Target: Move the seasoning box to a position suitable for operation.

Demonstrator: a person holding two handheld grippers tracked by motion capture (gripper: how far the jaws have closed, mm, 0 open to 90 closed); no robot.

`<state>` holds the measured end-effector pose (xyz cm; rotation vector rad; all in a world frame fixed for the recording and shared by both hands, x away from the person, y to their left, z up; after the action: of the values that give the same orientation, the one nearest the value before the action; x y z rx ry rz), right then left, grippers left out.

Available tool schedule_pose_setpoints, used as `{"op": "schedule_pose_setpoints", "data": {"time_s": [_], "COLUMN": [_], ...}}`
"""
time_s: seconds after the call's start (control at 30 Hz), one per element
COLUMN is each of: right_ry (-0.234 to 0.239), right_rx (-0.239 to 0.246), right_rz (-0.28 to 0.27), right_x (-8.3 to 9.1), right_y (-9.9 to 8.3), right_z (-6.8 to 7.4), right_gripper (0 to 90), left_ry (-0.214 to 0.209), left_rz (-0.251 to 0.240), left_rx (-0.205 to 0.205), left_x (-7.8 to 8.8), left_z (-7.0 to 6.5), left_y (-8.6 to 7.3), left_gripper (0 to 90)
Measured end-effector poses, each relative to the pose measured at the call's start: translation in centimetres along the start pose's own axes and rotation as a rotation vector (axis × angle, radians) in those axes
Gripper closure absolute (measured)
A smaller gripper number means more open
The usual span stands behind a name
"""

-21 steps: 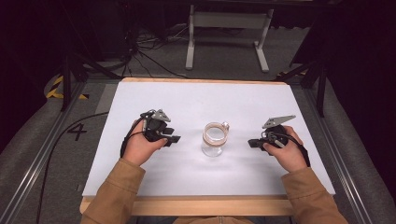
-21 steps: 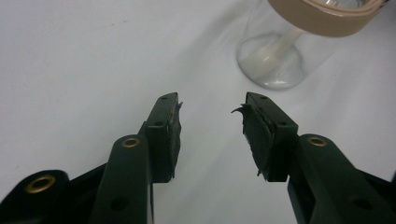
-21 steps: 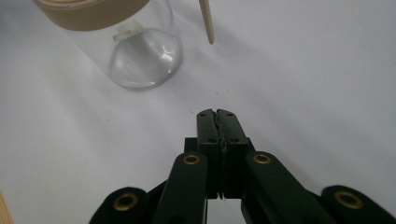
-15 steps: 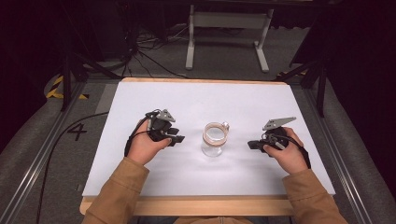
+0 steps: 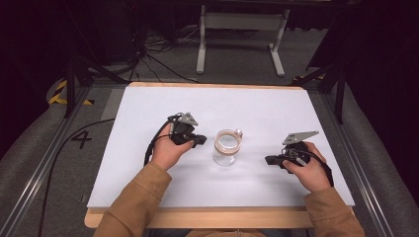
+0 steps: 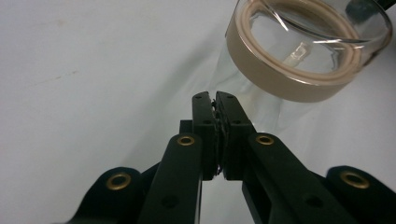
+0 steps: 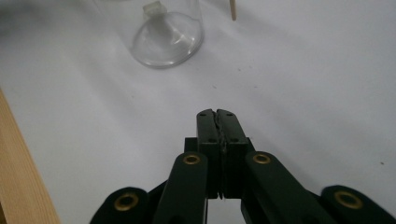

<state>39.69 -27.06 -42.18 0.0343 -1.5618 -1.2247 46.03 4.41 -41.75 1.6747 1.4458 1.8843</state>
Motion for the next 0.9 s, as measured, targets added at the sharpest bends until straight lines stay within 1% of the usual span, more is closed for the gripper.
{"op": "schedule_pose_setpoints", "data": {"time_s": [0.03, 0.07, 0.1, 0.13, 0.17, 0.2, 0.23, 0.27, 0.33, 0.37, 0.43, 0.47, 0.53, 0.63, 0.67, 0.7, 0.73, 0.77, 0.8, 0.83, 0.87, 0.9], "right_ry": [0.000, 0.003, 0.011, 0.016, 0.016, 0.018, 0.025, 0.029, 0.031, 0.034, 0.038, 0.044, 0.048, 0.050, 0.051, 0.053, 0.054, 0.056, 0.056, 0.057, 0.057, 0.056], "right_rx": [0.000, 0.000, 0.007, 0.007, 0.007, 0.008, 0.010, 0.009, 0.009, 0.011, 0.005, -0.005, -0.009, -0.009, -0.010, -0.013, -0.014, -0.015, -0.016, -0.017, -0.018, -0.014], "right_rz": [0.000, 0.002, 0.006, 0.007, 0.007, 0.012, 0.016, 0.018, 0.018, 0.017, 0.015, 0.017, 0.017, 0.016, 0.015, 0.014, 0.014, 0.013, 0.012, 0.012, 0.011, 0.010], "right_x": [0.0, -0.1, -0.4, -0.6, -0.6, -0.7, -0.9, -1.0, -1.0, -1.0, -1.0, -1.1, -1.1, -1.2, -1.2, -1.2, -1.2, -1.2, -1.2, -1.2, -1.2, -1.2], "right_y": [0.0, -0.1, -0.1, -0.1, -0.1, -0.2, -0.2, -0.2, -0.2, -0.2, -0.3, -0.3, -0.3, -0.4, -0.3, -0.3, -0.3, -0.3, -0.3, -0.3, -0.3, -0.3], "right_z": [0.0, 0.0, 0.2, 0.3, 0.3, 0.4, 0.5, 0.5, 0.5, 0.5, 0.5, 0.5, 0.5, 0.5, 0.5, 0.5, 0.5, 0.5, 0.5, 0.5, 0.5, 0.5], "right_gripper": [90.0, 90.0, 90.0, 90.0, 90.0, 90.0, 90.0, 90.0, 90.0, 90.0, 90.0, 90.0, 90.0, 90.0, 90.0, 90.0, 90.0, 90.0, 90.0, 90.0, 90.0, 90.0], "left_ry": [0.000, 0.009, 0.020, 0.020, 0.022, 0.019, 0.014, 0.014, 0.019, 0.016, 0.006, 0.003, 0.010, 0.011, 0.013, 0.022, 0.028, 0.034, 0.029, 0.014, 0.014, 0.002], "left_rz": [0.000, 0.008, 0.010, 0.010, 0.025, 0.029, 0.041, 0.041, 0.056, 0.054, 0.044, 0.043, 0.047, 0.054, 0.062, 0.058, 0.081, 0.088, 0.085, 0.091, 0.091, 0.093], "left_rx": [0.000, -0.008, -0.014, -0.014, -0.015, -0.026, -0.027, -0.027, -0.033, -0.034, -0.014, -0.011, -0.017, -0.032, -0.046, -0.047, -0.067, -0.074, -0.084, -0.082, -0.082, -0.090], "left_x": [0.0, -0.5, -1.6, -1.6, -1.9, -2.5, -3.2, -3.2, -3.7, -3.7, -3.8, -3.8, -3.9, -3.8, -3.8, -3.8, -3.7, -3.6, -3.7, -3.7, -3.7, -3.8], "left_z": [0.0, 0.0, -0.2, -0.2, -0.2, -0.3, -0.4, -0.4, -0.4, -0.3, -0.3, -0.3, -0.3, -0.4, -0.5, -0.6, -0.7, -0.9, -1.0, -1.2, -1.2, -1.4], "left_y": [0.0, 0.0, -0.1, -0.1, -0.2, -0.2, -0.3, -0.3, -0.5, -0.5, -0.5, -0.6, -0.6, -0.6, -0.6, -0.6, -0.6, -0.7, -0.7, -0.7, -0.7, -0.6], "left_gripper": [88.1, 88.1, 88.2, 88.2, 88.2, 88.1, 88.0, 88.0, 88.3, 88.2, 88.2, 88.9, 89.4, 89.5, 89.6, 89.5, 89.6, 89.6, 89.6, 89.6, 89.6, 89.6]}}
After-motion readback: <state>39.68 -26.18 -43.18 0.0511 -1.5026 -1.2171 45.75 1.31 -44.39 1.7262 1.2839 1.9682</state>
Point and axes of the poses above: each handheld gripper's, and its own axes: x roughly backward along the jaws, y roughly out of its top, z roughly to its left, the point moved 4 cm from there along -x, roughly forward along the jaws, and after that the axes turned 3 degrees about -z, right-handed, at the moved point
